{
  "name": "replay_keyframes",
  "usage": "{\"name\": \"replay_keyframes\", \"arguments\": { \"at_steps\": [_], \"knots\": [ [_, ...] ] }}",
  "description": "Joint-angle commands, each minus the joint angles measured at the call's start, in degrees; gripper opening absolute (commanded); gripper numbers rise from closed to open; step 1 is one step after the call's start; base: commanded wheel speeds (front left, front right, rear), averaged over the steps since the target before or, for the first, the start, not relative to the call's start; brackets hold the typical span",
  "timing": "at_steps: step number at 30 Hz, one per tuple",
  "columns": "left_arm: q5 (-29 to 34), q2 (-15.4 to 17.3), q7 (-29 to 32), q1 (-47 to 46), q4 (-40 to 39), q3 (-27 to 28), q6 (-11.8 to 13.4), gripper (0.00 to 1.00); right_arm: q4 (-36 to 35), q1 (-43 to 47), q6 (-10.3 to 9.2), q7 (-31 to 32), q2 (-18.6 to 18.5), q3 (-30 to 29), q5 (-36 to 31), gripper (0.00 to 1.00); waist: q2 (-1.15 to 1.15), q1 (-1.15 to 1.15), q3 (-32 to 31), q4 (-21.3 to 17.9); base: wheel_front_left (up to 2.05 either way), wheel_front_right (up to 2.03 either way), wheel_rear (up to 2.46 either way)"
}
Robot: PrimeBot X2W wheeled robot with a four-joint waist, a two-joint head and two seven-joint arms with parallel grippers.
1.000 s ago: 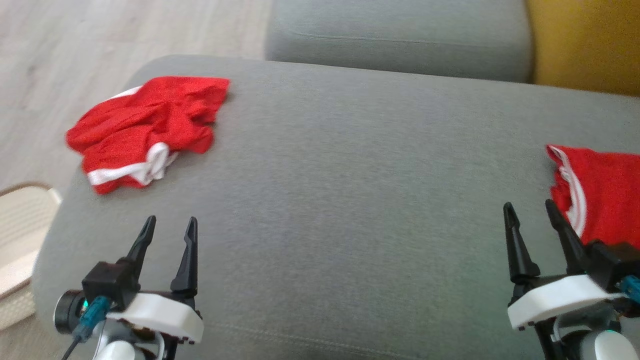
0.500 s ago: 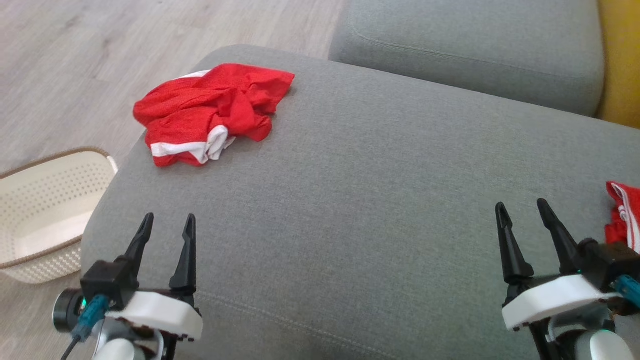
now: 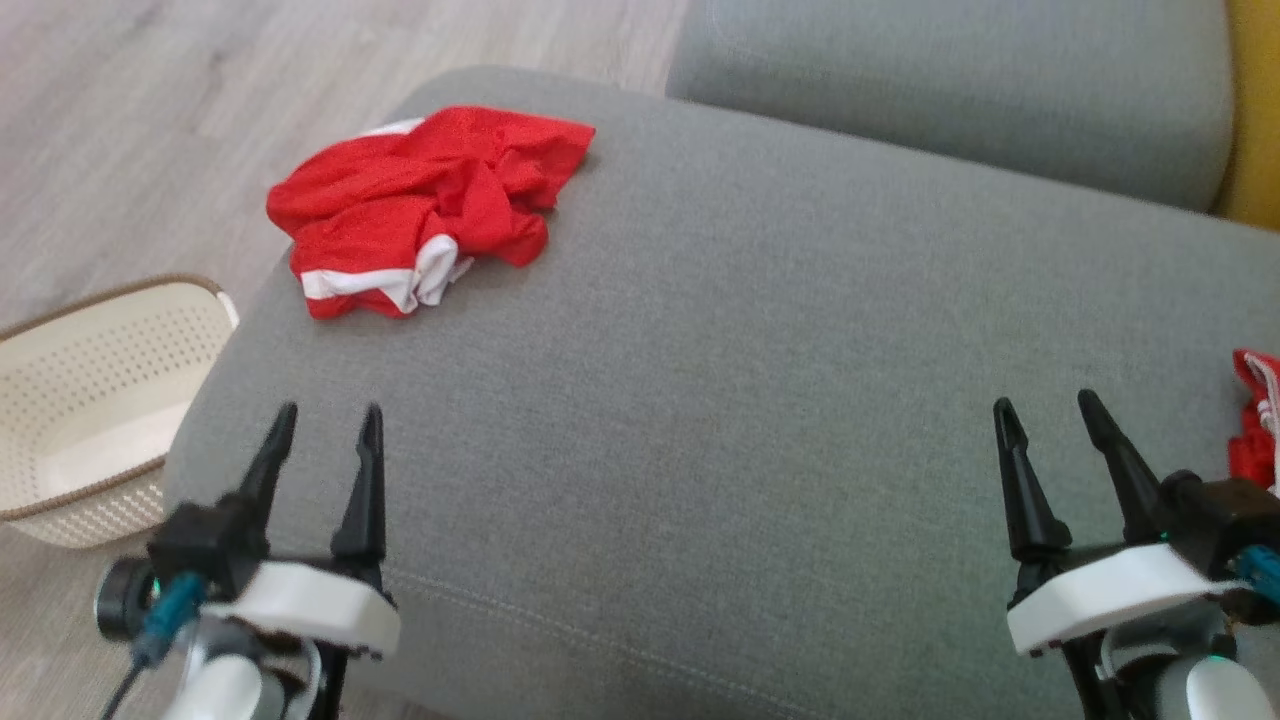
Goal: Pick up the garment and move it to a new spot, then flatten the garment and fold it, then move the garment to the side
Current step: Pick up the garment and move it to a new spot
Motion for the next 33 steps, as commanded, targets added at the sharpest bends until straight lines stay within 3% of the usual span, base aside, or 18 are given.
{"name": "replay_keyframes", "arguments": {
  "at_steps": [1,7,16,25,33],
  "knots": [
    [0.36,0.75,-0.9,-4.78,-2.2,2.84,-0.11,1.0,-2.52,-2.71,-0.04,0.27,-0.32,1.24,-0.39,1.0,0.0,0.0,1.38,-0.61,0.0,0.0,0.0],
    [0.59,-0.44,-1.1,-11.27,-2.34,5.39,-1.22,1.0,-5.49,-6.0,-0.04,1.95,-0.32,1.14,-2.52,1.0,0.0,0.0,8.08,-2.72,0.0,0.0,0.0],
    [1.86,-1.22,-1.16,-27.5,0.09,11.89,-5.45,1.0,-10.72,-12.58,-0.04,4.69,-0.81,1.46,-5.96,1.0,0.0,0.0,20.94,-6.48,0.0,0.0,0.0],
    [-0.45,-0.2,-0.51,-45.46,22.42,13.64,-12.52,1.0,-12.48,-16.87,-0.04,5.67,-2.1,2.8,-6.89,1.0,0.0,0.0,29.0,-9.25,0.0,0.0,0.0],
    [0.12,0.53,4.25,-55.85,45.77,10.41,-17.31,1.0,-12.17,-18.7,-0.04,5.41,-2.39,3.91,-6.93,1.0,0.0,0.0,31.57,-10.77,0.0,0.0,0.0]
  ]
}}
